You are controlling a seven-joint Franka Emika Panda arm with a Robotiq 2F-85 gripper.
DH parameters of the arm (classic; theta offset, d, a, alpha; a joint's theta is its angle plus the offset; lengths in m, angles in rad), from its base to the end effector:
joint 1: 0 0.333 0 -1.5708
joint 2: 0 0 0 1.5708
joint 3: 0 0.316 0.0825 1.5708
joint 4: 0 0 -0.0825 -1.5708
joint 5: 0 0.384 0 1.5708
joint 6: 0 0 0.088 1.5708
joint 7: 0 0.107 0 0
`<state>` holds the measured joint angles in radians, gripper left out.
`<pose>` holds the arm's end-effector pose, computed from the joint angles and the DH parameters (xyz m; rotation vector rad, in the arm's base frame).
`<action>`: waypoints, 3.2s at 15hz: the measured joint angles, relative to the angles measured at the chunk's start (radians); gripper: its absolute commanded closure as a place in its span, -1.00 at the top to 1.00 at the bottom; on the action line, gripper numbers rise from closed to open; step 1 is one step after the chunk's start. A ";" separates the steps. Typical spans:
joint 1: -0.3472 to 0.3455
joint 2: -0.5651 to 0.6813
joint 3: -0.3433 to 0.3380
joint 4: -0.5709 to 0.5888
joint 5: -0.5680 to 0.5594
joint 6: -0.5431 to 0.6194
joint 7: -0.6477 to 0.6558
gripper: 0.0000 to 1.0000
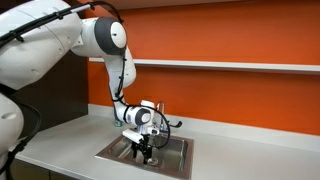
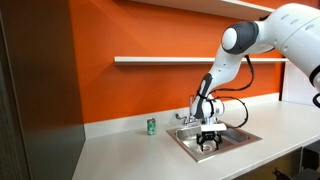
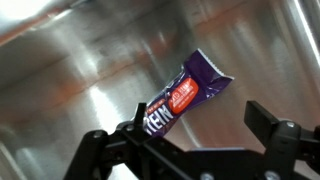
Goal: Remove the chocolate from the sink
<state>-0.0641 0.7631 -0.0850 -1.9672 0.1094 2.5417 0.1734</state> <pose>0.5673 -0.0888 0.0653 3.0564 -0.6204 -0.2868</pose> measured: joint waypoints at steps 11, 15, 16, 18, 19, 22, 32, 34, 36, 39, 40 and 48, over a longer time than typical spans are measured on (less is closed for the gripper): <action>-0.004 0.003 -0.007 -0.011 0.116 -0.001 0.111 1.00; -0.004 0.004 -0.011 -0.013 0.134 -0.001 0.147 1.00; -0.004 0.004 -0.013 -0.013 0.136 -0.001 0.156 1.00; -0.004 0.005 -0.019 -0.013 0.139 -0.001 0.176 1.00; -0.004 0.006 -0.022 -0.013 0.139 -0.001 0.183 1.00; -0.004 0.009 -0.030 -0.012 0.140 -0.001 0.210 1.00; -0.003 0.025 -0.044 0.003 0.140 -0.001 0.290 1.00; -0.003 0.028 -0.046 0.007 0.140 -0.001 0.304 1.00; -0.003 0.030 -0.048 0.009 0.141 -0.001 0.318 1.00; -0.003 0.035 -0.050 0.014 0.146 -0.003 0.333 1.00; -0.003 0.037 -0.051 0.016 0.149 -0.004 0.337 1.00; -0.003 0.068 -0.057 0.044 0.171 -0.015 0.350 1.00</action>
<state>-0.0672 0.8312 -0.1424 -1.9232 0.2801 2.5269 0.5235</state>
